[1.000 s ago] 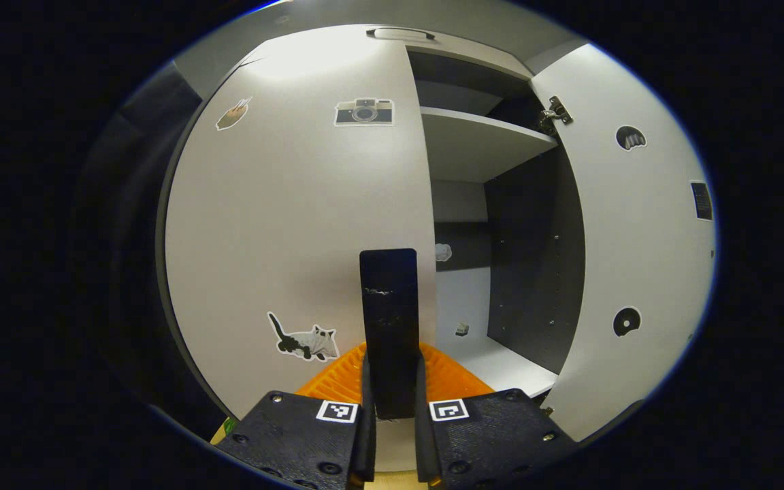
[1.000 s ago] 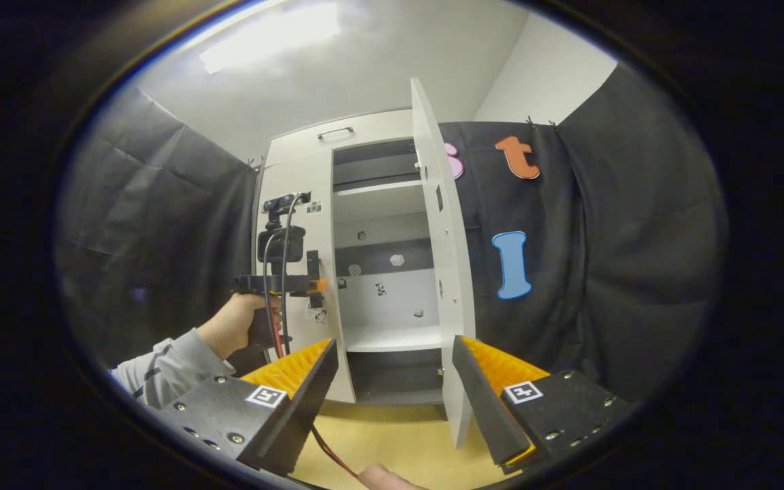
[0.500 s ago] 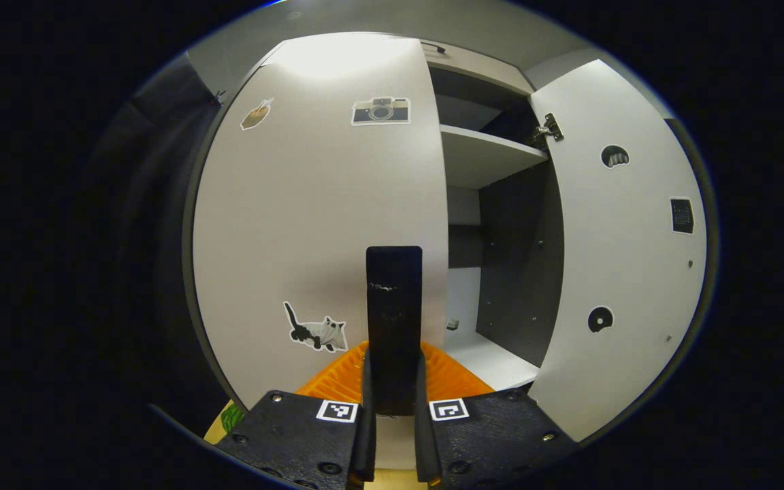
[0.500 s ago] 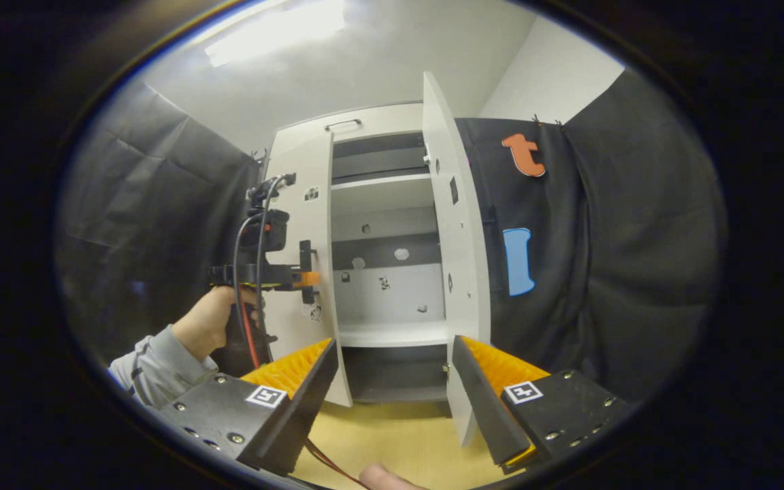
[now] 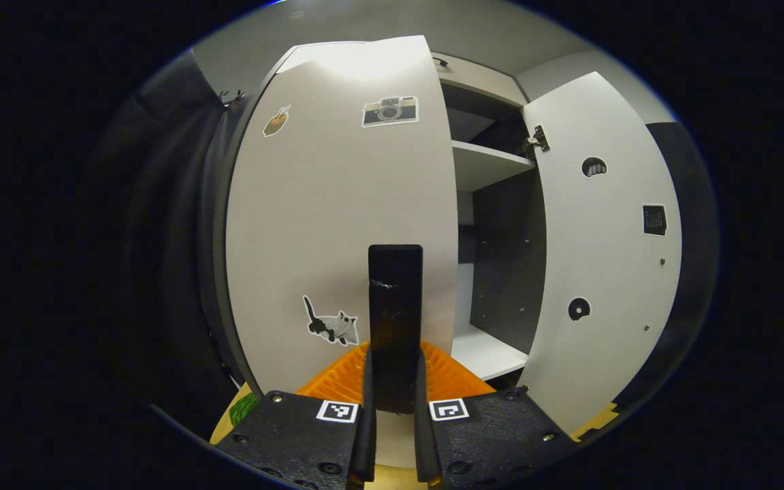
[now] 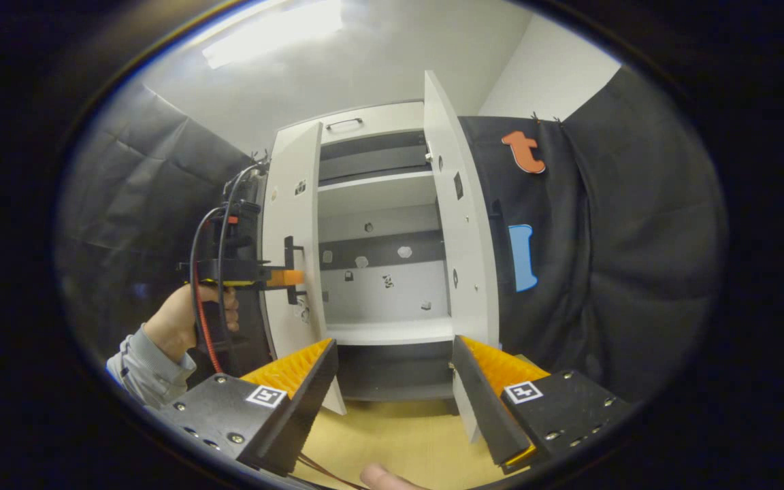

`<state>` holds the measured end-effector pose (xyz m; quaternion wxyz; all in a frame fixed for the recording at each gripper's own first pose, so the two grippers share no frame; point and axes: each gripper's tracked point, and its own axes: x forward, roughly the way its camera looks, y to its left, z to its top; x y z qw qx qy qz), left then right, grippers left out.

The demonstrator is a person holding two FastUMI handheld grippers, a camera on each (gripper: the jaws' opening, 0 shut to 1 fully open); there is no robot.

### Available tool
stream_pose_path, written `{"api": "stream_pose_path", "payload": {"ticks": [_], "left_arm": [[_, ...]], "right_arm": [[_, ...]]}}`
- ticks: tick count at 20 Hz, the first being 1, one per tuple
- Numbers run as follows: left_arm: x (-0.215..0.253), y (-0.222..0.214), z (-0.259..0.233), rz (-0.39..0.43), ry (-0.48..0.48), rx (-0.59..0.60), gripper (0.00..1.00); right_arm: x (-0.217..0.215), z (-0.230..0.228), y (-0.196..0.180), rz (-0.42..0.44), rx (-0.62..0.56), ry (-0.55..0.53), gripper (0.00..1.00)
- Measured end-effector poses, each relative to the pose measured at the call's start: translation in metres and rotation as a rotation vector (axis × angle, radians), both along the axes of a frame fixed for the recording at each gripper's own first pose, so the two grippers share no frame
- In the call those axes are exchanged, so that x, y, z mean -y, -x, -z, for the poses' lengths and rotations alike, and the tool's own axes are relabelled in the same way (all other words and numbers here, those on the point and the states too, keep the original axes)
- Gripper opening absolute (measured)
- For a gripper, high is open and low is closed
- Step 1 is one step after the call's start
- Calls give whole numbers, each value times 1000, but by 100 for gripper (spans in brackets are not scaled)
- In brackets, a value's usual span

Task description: Open the right door of the double-door shoe cabinet with the right hand, and open the left door with the left hand.

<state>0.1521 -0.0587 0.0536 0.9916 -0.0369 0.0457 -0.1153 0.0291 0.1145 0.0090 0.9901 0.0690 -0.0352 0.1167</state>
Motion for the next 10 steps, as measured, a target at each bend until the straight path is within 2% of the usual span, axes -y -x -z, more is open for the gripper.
{"api": "stream_pose_path", "payload": {"ticks": [4,10], "left_arm": [[-14,18,-1,16,13,3,24],[-39,43,-4,18,-21,12,24]], "right_arm": [[-3,4,-1,1,-13,-8,100],[-16,8,-4,-8,-29,-29,100]]}}
